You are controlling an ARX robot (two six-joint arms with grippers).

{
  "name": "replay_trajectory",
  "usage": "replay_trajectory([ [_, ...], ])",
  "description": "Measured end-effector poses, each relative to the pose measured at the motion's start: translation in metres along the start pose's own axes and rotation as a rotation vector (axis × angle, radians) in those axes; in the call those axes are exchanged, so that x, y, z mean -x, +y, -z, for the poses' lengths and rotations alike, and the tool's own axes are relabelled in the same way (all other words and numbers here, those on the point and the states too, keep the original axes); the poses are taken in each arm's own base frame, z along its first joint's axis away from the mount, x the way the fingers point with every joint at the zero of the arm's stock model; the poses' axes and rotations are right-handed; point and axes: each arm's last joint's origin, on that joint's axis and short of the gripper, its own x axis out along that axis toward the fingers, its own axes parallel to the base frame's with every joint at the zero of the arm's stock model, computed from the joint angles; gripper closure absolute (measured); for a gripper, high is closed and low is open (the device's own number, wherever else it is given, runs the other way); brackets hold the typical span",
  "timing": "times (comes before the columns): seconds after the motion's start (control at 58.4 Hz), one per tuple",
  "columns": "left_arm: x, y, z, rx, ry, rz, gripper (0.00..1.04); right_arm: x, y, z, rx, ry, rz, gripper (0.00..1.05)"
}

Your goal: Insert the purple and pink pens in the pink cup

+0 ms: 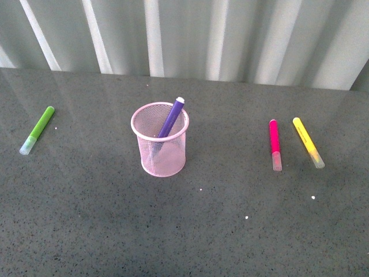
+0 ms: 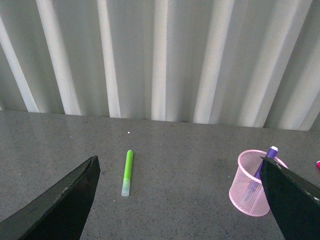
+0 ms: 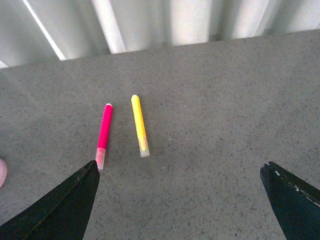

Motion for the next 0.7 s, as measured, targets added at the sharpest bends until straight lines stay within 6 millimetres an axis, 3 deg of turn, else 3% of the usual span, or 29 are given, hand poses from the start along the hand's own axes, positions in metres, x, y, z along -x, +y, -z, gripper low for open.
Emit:
replay_trajectory([
  [0.086,0.000,0.000,0.000,0.000,0.000,0.000,0.07,-0.040,0.011,-0.013,0.039,0.091,-0.017,0.07],
  [0.257,0.000,0.000,0.000,0.000,0.000,0.000,0.07,-0.091,0.037,-0.028,0.069,0.179,-0.113,0.07],
  [0.445,0.000,0.000,0.000,0.000,0.000,0.000,0.07,-0.138,0.066,-0.040,0.101,0.212,-0.102,0.07],
  [0.702,0.000,0.000,0.000,0.000,0.000,0.000,0.07,-0.184,0.097,-0.028,0.115,0.308,-0.106,0.07],
])
